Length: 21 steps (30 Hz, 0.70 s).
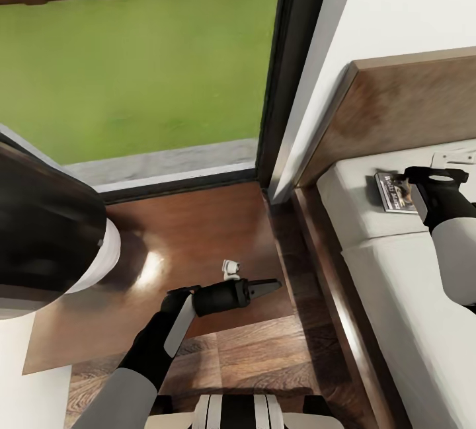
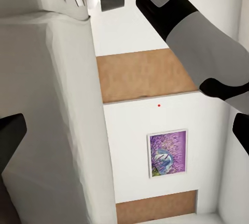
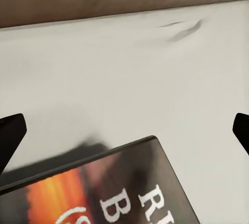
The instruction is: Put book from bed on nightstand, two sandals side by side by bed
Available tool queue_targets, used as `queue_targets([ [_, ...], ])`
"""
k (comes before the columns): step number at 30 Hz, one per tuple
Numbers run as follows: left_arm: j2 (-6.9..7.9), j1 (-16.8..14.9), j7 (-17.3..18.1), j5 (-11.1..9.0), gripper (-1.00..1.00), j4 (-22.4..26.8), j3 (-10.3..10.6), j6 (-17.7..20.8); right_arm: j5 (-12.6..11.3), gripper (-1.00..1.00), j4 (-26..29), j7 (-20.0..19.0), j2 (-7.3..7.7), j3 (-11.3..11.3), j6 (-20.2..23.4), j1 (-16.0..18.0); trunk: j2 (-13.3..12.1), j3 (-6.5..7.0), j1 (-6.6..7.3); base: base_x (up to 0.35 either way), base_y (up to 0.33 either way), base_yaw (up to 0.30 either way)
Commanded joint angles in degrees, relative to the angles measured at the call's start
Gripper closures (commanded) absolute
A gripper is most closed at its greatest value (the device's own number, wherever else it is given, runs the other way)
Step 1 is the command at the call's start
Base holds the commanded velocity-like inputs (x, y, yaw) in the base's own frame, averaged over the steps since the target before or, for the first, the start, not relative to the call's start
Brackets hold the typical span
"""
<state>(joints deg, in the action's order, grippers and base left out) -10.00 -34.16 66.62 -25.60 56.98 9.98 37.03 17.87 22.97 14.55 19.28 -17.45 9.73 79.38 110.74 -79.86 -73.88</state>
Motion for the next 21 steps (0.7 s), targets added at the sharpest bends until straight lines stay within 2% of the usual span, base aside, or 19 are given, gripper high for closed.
queue_targets([
  [1,0.00,0.0,0.0,-0.3,-1.00,0.0,0.0,0.5,0.2,-1.00,-1.3,0.0,-0.03,-0.3,0.3,0.0,0.0,-0.03,0.00,0.000,0.000,0.000],
  [9,0.00,0.0,0.0,-0.3,-1.00,0.0,0.0,0.5,0.2,-1.00,-1.3,0.0,-0.03,-0.3,0.3,0.0,0.0,-0.03,0.00,-0.004,0.000,0.000],
  [13,0.00,0.0,0.0,-0.3,-1.00,0.0,0.0,0.5,0.2,-1.00,-1.3,0.0,-0.03,-0.3,0.3,0.0,0.0,-0.03,0.00,-0.177,0.000,0.000],
  [21,0.00,0.0,0.0,-0.3,-1.00,0.0,0.0,0.5,0.2,-1.00,-1.3,0.0,-0.03,-0.3,0.3,0.0,0.0,-0.03,0.00,-0.019,0.000,0.000],
])
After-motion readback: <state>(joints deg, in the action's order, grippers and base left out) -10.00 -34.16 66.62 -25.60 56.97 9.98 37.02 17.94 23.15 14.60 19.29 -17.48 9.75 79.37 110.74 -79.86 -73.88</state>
